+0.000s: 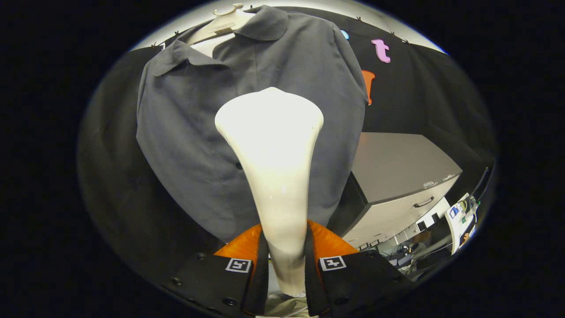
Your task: Iron the clothes twice with a garment steamer, once on the left side and once on the right side.
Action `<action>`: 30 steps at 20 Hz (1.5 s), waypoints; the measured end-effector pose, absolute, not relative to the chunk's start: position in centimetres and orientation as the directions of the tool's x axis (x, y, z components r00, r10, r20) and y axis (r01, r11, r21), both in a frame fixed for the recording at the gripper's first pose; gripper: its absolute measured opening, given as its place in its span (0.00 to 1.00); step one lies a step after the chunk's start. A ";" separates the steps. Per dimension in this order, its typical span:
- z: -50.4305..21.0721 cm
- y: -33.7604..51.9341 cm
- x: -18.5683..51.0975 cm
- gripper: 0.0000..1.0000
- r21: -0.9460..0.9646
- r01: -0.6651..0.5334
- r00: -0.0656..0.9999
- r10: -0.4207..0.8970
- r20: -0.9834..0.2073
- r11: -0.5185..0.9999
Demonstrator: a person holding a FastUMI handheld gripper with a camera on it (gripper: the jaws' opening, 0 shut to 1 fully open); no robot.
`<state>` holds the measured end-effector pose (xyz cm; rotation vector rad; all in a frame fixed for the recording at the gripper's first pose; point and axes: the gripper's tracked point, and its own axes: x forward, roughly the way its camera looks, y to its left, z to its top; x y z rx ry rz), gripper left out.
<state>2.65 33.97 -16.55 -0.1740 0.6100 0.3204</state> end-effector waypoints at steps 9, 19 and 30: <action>-12.0 40.1 2.0 0.42 -0.088 -0.406 0.803 0.309 -0.509 0.910; -9.5 45.5 3.0 0.42 -0.165 -0.445 0.821 0.328 -0.468 0.880; -12.6 46.6 5.3 0.42 -0.235 -0.437 0.825 0.283 -0.488 0.868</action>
